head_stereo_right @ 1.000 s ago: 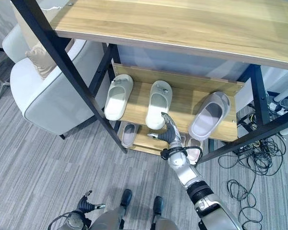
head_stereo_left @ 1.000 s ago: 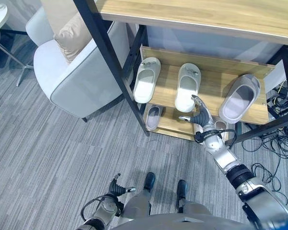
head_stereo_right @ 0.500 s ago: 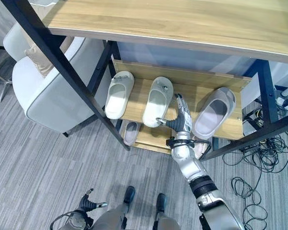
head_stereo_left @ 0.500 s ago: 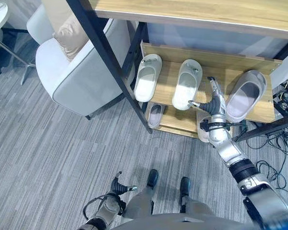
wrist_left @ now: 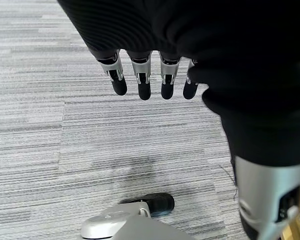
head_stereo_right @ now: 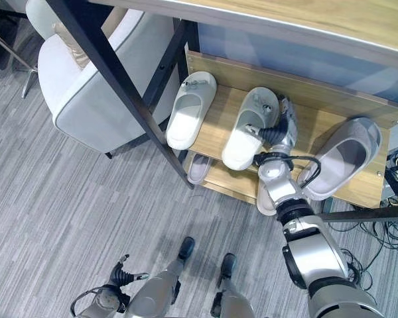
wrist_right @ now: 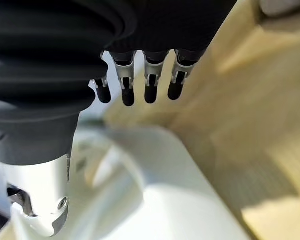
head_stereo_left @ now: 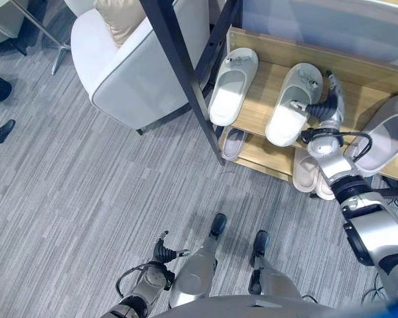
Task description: Arrange the slippers neatly on the shoe rack.
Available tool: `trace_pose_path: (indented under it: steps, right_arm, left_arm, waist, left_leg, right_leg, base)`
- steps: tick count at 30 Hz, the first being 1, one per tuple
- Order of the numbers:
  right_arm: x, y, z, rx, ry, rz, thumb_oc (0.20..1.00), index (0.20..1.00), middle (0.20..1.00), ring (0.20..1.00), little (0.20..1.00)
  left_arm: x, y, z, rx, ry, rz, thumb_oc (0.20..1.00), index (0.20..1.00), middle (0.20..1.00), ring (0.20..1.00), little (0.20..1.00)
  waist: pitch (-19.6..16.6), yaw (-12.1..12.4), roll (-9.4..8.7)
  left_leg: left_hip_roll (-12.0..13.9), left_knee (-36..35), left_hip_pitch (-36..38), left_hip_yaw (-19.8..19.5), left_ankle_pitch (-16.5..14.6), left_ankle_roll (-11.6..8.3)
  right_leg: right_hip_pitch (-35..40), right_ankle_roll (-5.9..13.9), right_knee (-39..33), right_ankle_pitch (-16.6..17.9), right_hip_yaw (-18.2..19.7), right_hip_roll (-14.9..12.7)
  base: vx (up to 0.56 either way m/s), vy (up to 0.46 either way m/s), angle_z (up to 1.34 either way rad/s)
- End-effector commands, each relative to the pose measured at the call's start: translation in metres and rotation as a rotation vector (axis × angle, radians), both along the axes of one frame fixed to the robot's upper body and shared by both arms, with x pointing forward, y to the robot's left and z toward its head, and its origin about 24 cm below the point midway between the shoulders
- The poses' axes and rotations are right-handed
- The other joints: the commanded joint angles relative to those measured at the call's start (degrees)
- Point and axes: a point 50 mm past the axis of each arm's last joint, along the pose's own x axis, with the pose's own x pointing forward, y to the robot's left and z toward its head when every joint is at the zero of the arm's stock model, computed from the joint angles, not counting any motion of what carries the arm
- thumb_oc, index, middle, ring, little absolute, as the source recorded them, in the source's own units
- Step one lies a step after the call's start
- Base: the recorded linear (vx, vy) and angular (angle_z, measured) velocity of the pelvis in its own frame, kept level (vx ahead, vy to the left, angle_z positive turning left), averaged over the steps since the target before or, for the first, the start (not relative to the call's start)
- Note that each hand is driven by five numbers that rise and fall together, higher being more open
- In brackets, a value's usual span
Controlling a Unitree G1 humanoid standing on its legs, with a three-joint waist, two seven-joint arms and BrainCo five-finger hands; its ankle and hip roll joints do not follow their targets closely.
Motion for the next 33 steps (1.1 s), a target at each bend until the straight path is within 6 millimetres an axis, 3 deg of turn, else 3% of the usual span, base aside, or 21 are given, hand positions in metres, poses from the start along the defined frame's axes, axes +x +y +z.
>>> trace_pose_path:
  steps: [1,3,4,10,14,20,33]
  right_arm:
    - [-0.007,-0.003,0.001,-0.019,-0.037,0.017,0.219,0.219,0.219,0.219,0.219]
    - [-0.008,-0.001,-0.005,-0.022,-0.015,0.024,0.241,0.241,0.241,0.241,0.241]
    - [-0.009,-0.001,-0.008,-0.024,-0.007,0.024,0.2,0.2,0.2,0.2,0.2]
    - [-0.012,0.0,-0.011,-0.057,-0.015,0.003,0.2,0.2,0.2,0.2,0.2]
    - [-0.012,0.004,-0.001,-0.063,-0.073,0.001,0.2,0.2,0.2,0.2,0.2]
    - [-0.005,0.016,0.03,-0.028,-0.188,-0.001,0.2,0.2,0.2,0.2,0.2]
    - [0.007,0.002,0.057,0.005,-0.241,-0.129,0.2,0.2,0.2,0.2,0.2]
  left_arm:
    - [0.003,-0.005,-0.003,0.012,0.019,-0.016,1.0,1.0,1.0,1.0,1.0]
    - [0.003,-0.005,-0.003,0.011,0.019,-0.011,1.0,1.0,1.0,1.0,1.0]
    - [0.003,-0.006,-0.003,0.01,0.02,-0.01,1.0,1.0,1.0,1.0,1.0]
    - [0.007,-0.007,-0.001,0.012,0.008,-0.006,1.0,1.0,1.0,1.0,1.0]
    - [0.008,-0.006,-0.001,0.016,0.003,0.002,1.0,1.0,1.0,1.0,1.0]
    - [0.011,-0.007,0.0,0.024,-0.002,0.007,1.0,1.0,1.0,1.0,1.0]
    - [0.025,-0.005,0.005,0.058,-0.026,-0.016,1.0,1.0,1.0,1.0,1.0]
  waist:
    - [-2.3,-0.3,-1.91]
    - [-2.1,-0.6,-1.96]
    - [-2.1,-0.7,-1.94]
    - [-1.8,-1.3,-1.64]
    - [-1.7,-1.4,-1.57]
    - [-1.4,-1.1,-1.47]
    - [-0.8,0.9,-3.03]
  left_leg:
    - [-0.6,0.3,2.5,4.0,-5.7,-1.25]
    - [-0.6,0.3,2.5,4.2,-5.7,-1.26]
    - [-0.6,0.3,2.5,4.2,-5.7,-1.25]
    - [-0.8,0.3,2.1,4.5,-5.7,-1.17]
    - [-0.8,0.3,2.1,4.4,-5.7,-1.1]
    - [-0.9,0.3,1.5,4.6,-5.6,-1.02]
    - [-1.2,0.3,-1.2,3.6,-4.7,-1.15]
  right_leg:
    - [2.3,5.58,0.3,-1.9,-1.2,-5.5]
    - [2.2,5.6,0.3,-1.8,-1.1,-5.6]
    - [2.1,5.62,0.3,-1.7,-1.0,-5.6]
    - [1.6,5.68,0.3,-1.5,-0.7,-5.8]
    - [1.5,5.66,0.3,-1.4,-0.6,-5.9]
    - [0.8,5.66,0.3,-1.2,-0.4,-6.0]
    - [-0.9,6.01,0.3,-0.6,-1.4,-6.1]
  base:
    - [0.0,0.0,0.0]
    - [0.0,0.0,0.0]
    - [0.0,0.0,0.0]
    - [0.0,0.011,0.0]
    - [0.0,0.0,0.0]
    - [0.0,0.005,0.0]
    - [-0.01,0.017,0.06]
